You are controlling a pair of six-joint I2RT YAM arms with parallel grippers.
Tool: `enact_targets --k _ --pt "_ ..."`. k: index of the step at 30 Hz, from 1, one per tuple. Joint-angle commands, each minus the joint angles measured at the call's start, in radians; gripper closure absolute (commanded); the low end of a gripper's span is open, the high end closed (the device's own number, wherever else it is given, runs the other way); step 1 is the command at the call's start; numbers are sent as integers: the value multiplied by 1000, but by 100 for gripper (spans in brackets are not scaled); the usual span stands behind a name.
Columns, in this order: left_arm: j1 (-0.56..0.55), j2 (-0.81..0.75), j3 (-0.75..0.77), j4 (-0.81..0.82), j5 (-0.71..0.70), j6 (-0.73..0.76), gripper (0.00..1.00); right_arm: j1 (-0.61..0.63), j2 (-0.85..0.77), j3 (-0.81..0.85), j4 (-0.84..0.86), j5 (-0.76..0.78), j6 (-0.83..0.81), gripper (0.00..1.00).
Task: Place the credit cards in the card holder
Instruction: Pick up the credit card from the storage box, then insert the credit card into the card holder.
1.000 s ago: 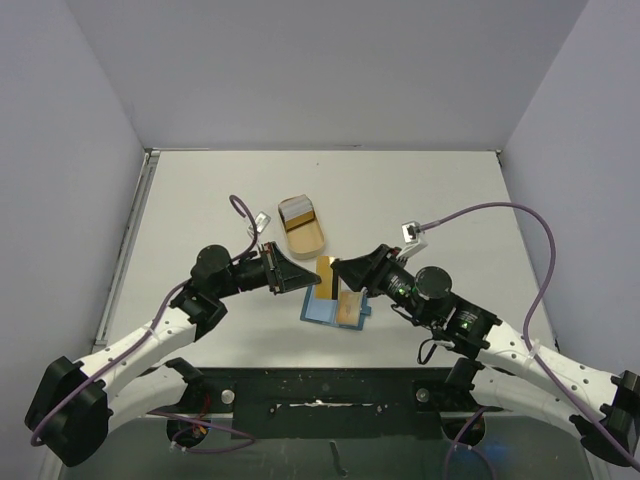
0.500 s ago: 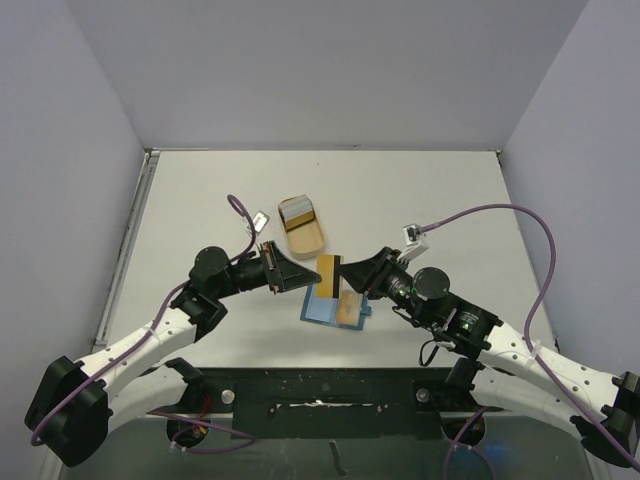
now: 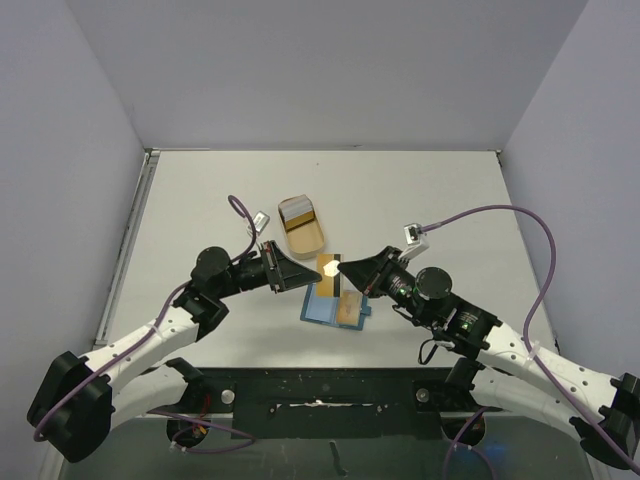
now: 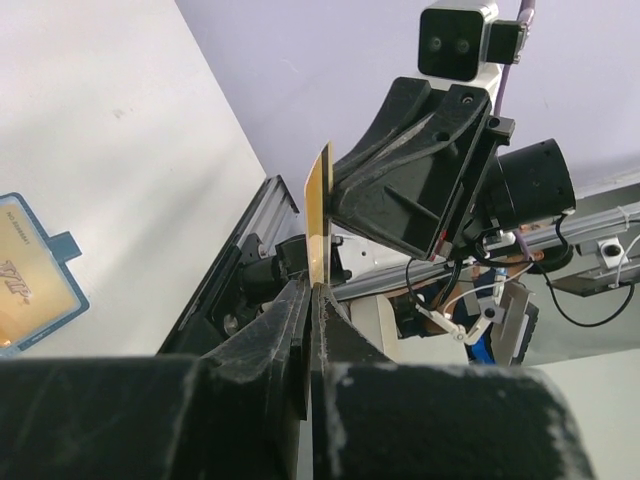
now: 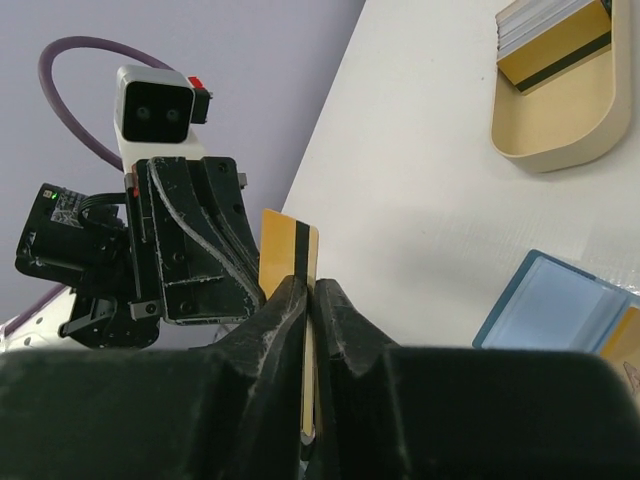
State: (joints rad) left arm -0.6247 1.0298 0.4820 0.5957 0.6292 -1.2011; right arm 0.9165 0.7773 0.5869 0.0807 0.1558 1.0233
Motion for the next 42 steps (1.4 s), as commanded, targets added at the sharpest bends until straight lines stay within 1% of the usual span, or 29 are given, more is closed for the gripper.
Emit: enact_targets --k 1,3,5,7,9,13,16,21,24,31,36,42 --pt "4 -8 3 38 -8 19 99 -6 -13 -14 86 -16 -5 98" --pt "3 -17 4 -9 -25 41 89 -9 -16 -19 80 -12 -6 100" --pt "5 -26 9 -58 -46 65 75 -9 -16 -23 71 -7 -6 100" --pt "5 -34 21 -112 -64 98 63 -10 -16 -30 62 3 -8 100" --pt "7 -37 44 -197 -94 147 58 -10 -17 -33 45 17 -12 100" --pt "7 -13 100 -455 -232 277 56 -12 7 -29 -25 60 -36 100" --pt "7 31 123 -585 -302 354 56 -13 47 -22 -76 79 -51 100" --pt "5 113 124 -612 -375 405 58 -30 98 -55 -63 79 -42 100" --pt "4 176 123 -603 -401 425 62 -71 150 -71 -56 32 -31 100" --pt "-6 298 113 -554 -402 445 69 -163 227 -136 32 -100 -7 100" --pt "-20 358 97 -509 -392 443 76 -193 283 -162 79 -143 -5 100" --pt "-41 394 72 -460 -385 416 84 -221 354 -182 137 -181 -5 100"
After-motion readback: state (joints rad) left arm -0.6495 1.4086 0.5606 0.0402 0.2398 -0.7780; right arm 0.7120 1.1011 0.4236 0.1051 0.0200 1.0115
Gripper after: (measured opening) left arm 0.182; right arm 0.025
